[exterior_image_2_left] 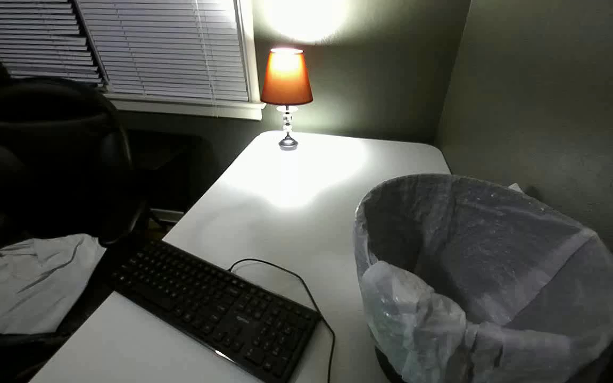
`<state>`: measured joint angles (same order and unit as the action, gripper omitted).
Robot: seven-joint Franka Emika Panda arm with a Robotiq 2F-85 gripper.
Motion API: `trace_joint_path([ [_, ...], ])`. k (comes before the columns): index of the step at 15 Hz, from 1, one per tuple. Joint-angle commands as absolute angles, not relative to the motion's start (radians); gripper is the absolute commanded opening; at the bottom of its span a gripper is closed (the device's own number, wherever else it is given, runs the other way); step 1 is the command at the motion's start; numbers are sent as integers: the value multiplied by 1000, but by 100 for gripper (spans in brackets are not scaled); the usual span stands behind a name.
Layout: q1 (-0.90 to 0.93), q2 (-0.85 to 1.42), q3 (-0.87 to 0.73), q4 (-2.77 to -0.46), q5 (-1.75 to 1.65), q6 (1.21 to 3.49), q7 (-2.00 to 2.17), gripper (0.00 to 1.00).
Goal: Press a button on the keyboard
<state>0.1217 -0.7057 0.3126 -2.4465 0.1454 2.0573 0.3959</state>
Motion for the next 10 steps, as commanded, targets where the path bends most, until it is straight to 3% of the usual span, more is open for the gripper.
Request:
trace_joint_path([
  [1, 127, -704, 308, -2445, 141, 2056, 399, 100],
  [10, 66, -752, 292, -2508, 123, 2126, 476, 100],
])
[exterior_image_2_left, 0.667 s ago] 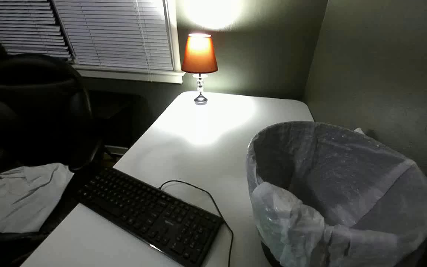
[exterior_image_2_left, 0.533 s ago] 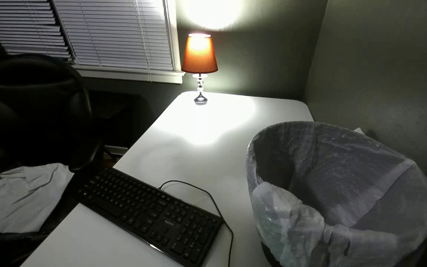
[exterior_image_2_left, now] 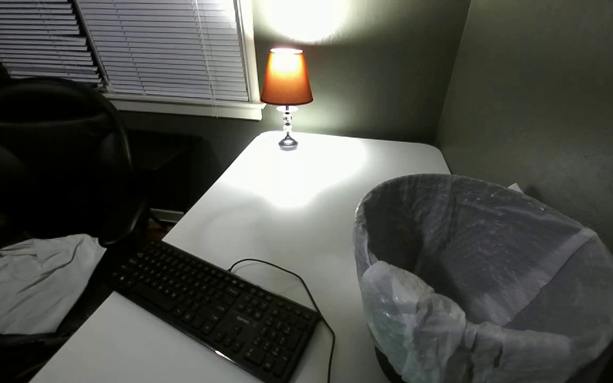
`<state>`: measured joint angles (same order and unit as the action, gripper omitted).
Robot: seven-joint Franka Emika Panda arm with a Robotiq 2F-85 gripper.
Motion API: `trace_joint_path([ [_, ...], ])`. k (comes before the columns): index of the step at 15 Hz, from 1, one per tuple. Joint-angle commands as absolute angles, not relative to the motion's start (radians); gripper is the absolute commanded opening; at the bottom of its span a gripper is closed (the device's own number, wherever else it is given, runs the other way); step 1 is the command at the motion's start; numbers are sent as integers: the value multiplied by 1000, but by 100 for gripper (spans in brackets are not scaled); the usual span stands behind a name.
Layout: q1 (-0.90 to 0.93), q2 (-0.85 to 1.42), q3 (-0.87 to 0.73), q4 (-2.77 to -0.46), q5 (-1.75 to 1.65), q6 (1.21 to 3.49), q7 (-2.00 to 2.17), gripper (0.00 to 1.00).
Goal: Press a button on the keyboard
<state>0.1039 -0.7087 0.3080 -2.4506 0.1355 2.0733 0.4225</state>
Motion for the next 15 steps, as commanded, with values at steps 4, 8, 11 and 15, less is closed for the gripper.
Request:
trace_joint_path([
  [4, -10, -807, 254, -2590, 135, 2200, 558, 100],
  [8, -87, -845, 194, -2664, 151, 2213, 629, 100],
  [11, -150, -863, 141, -2703, 155, 2213, 673, 100],
  [15, -230, -858, 81, -2734, 149, 2212, 701, 100],
])
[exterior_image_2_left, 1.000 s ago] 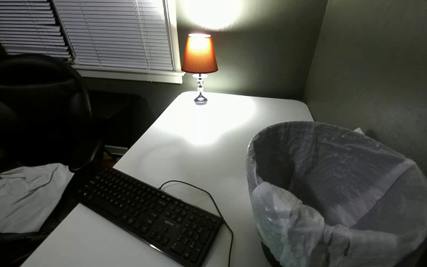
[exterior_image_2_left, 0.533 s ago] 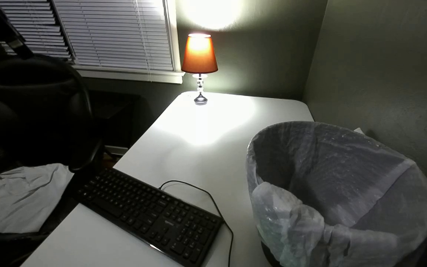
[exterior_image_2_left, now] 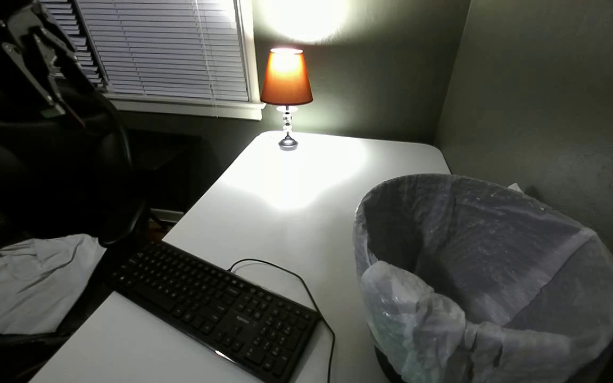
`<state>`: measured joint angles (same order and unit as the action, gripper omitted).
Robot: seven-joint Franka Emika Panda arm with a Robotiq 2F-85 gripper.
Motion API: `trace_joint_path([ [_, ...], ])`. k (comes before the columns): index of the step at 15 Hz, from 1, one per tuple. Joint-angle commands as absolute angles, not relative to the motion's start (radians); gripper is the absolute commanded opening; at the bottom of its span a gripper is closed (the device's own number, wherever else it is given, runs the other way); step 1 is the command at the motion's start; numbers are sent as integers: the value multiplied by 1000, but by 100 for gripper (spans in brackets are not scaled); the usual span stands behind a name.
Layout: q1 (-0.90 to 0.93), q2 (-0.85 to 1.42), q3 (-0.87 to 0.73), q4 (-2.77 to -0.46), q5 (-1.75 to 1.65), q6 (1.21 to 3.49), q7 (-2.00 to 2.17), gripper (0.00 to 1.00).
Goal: Press a button on the keyboard
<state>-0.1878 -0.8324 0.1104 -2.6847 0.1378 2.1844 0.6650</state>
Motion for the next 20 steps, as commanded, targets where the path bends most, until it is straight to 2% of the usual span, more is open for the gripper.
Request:
trace_joint_path([
  [1, -249, -854, 71, -2741, 149, 2214, 710, 100],
  [9, -359, -772, -30, -2750, 158, 2203, 773, 100],
  [16, -362, -768, -40, -2748, 144, 2182, 752, 100],
  [20, -385, -694, -99, -2732, 185, 2216, 769, 100],
])
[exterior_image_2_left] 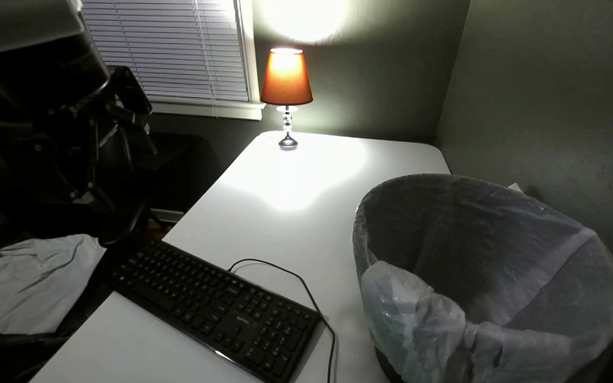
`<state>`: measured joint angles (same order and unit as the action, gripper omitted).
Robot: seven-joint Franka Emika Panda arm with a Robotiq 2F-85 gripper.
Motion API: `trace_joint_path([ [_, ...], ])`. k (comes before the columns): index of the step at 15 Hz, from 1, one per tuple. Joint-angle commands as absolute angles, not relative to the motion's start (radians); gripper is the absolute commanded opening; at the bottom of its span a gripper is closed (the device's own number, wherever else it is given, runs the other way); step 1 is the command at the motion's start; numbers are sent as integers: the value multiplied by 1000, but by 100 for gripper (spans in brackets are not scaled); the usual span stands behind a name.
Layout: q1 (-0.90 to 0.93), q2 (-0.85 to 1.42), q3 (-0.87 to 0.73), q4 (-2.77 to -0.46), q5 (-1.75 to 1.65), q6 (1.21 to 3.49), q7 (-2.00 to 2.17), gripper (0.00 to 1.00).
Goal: Press a button on the keyboard
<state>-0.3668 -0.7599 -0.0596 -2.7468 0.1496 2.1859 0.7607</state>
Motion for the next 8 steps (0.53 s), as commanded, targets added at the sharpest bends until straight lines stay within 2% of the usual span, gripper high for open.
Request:
trace_joint_path([
  [1, -384, -670, -123, -2728, 200, 2222, 762, 100],
  [4, -389, -598, -178, -2726, 252, 2250, 758, 100],
  [5, -387, -572, -194, -2724, 271, 2258, 754, 78],
  [6, -384, -539, -210, -2720, 293, 2272, 749, 74],
  [8, -376, -478, -238, -2708, 339, 2287, 739, 58],
])
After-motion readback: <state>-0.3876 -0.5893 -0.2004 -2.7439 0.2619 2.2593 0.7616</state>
